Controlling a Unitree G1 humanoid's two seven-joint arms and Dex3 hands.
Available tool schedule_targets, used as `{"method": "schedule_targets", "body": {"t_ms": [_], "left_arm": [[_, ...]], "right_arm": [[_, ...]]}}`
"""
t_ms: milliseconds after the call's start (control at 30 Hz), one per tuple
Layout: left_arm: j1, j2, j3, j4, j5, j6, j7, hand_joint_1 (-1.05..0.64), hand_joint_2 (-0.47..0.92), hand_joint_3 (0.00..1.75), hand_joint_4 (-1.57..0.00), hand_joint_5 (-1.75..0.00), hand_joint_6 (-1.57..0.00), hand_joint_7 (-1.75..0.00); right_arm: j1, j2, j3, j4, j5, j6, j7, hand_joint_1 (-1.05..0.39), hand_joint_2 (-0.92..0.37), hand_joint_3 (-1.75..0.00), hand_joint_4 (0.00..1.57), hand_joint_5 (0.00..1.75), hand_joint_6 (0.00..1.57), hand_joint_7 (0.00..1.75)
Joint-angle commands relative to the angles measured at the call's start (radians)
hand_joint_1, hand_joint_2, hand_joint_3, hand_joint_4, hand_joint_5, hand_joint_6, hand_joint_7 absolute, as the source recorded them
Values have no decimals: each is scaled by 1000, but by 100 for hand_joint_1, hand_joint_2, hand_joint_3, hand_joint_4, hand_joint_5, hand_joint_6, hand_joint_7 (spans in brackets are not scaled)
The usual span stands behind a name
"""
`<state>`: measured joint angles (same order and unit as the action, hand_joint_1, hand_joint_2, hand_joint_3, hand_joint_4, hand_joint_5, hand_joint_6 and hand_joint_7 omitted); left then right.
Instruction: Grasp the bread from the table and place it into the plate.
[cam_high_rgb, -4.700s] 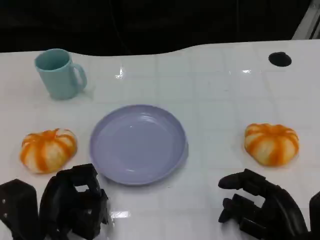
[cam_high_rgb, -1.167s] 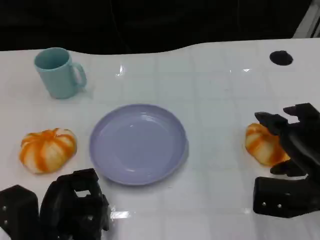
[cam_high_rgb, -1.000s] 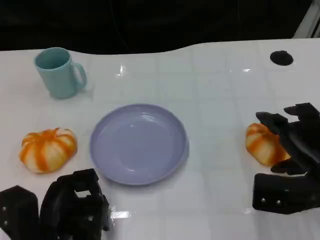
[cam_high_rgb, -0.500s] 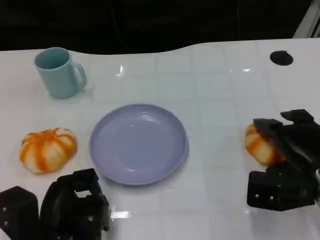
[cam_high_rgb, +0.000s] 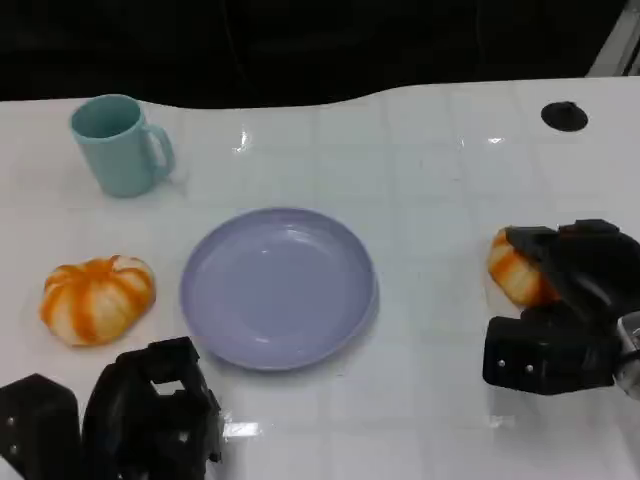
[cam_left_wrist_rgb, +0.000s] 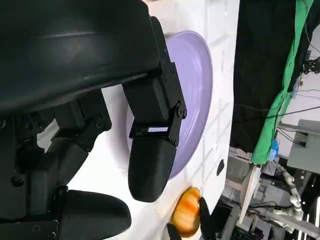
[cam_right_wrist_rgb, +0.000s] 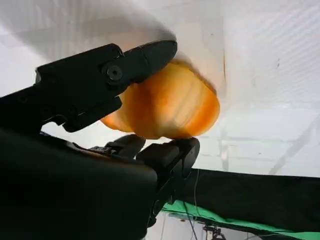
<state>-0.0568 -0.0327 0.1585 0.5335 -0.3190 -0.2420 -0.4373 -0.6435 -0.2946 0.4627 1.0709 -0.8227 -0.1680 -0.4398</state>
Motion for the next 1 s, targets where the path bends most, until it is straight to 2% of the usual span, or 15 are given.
{"method": "schedule_targets", "body": {"t_ms": [33, 67, 133, 167, 233, 267, 333, 533, 733, 900, 1000], "left_arm": [[24, 5, 0, -3, 8, 16, 15, -85, -32, 175, -157, -127, -134, -123], [26, 5, 0, -5, 7, 16, 14, -85, -32, 175, -157, -127, -135, -123], [28, 6, 0, -8, 8, 15, 14, -86, -32, 175, -157, -127, -134, -123], [30, 6, 0, -10, 7, 16, 14, -86, -32, 175, -157, -127, -134, -123], [33, 5, 0, -18, 6, 24, 17, -86, -32, 175, -157, -126, -134, -123], [34, 5, 0, -21, 6, 27, 18, -86, -32, 175, -157, -126, -134, -123], [37, 5, -1, -26, 8, 27, 18, -86, -32, 175, -157, -126, -134, -123], [40, 3, -3, -34, 11, 28, 17, -86, -32, 175, -157, -126, -133, -122], [39, 1, -2, -33, 11, 26, 19, -87, -31, 175, -157, -125, -134, -123], [39, 3, -4, -34, 12, 24, 21, -87, -30, 175, -157, -125, -134, -123], [41, 4, -5, -39, 9, 29, 18, -87, -30, 175, -157, -125, -135, -123]], "right_arm": [[-16, 9, 6, 104, 31, -44, -69, -38, -85, -1, 113, 59, 108, 7], [-19, 9, 12, 119, 30, -53, -88, -38, -86, -1, 109, 81, 116, 6], [-22, 10, 21, 141, 29, -65, -110, -38, -87, -1, 101, 142, 133, 15], [-23, 11, 24, 149, 30, -70, -119, -37, -89, -1, 98, 156, 127, 40], [-25, 12, 29, 160, 36, -76, -129, -37, -91, -2, 92, 171, 89, 135], [-25, 12, 32, 164, 38, -80, -141, -37, -91, -3, 91, 173, 80, 153], [-22, 10, 36, 169, 41, -96, -179, -39, -91, -3, 92, 174, 73, 169], [-16, 8, 44, 173, 40, -139, -298, -40, -90, -4, 95, 175, 72, 175], [-10, 10, 45, 177, 43, -171, -375, -40, -88, -5, 97, 175, 76, 175], [-7, 13, 35, 179, 57, -189, -395, -38, -85, -6, 99, 175, 77, 175], [-6, 12, 32, 163, 63, -204, -403, -38, -89, -9, 99, 175, 78, 175]]}}
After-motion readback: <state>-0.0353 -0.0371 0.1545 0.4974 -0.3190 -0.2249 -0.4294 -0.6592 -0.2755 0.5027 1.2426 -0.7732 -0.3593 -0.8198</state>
